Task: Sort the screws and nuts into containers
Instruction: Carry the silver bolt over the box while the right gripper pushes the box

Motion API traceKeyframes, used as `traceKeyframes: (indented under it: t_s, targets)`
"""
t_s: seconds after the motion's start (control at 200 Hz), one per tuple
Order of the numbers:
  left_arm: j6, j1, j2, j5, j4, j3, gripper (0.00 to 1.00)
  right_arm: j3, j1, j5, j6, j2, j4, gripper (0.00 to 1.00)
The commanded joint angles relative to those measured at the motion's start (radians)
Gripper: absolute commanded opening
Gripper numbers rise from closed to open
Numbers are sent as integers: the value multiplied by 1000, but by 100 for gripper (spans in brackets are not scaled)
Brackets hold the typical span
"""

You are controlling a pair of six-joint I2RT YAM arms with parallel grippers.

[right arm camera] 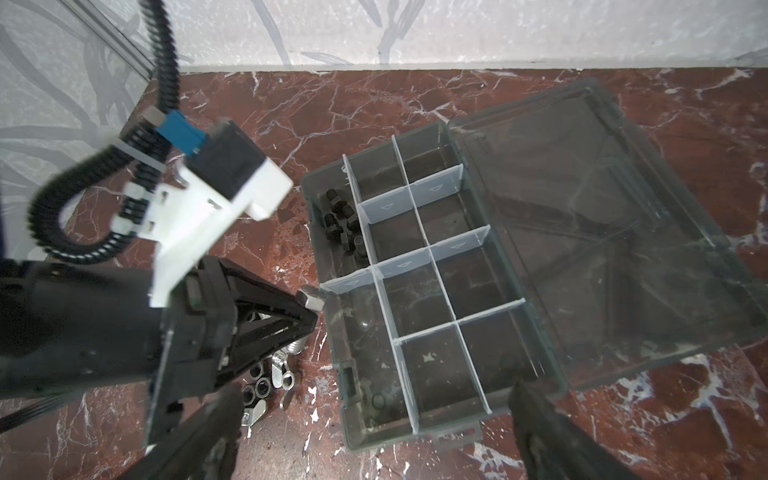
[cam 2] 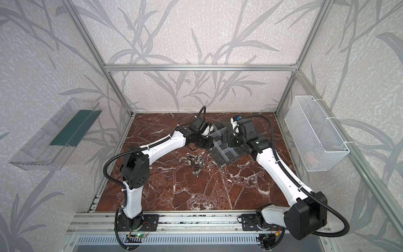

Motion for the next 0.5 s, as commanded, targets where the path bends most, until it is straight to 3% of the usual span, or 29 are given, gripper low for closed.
traceKeyframes:
  t_s: [0.0,0.495]
  targets:
    - [-27,-7,41,15,13,33,5,-20,-11,12,11,-39,-21,99]
    - [-51,-15,145,22,52,63,7,-22,-17,-13,20,-43,-28,99]
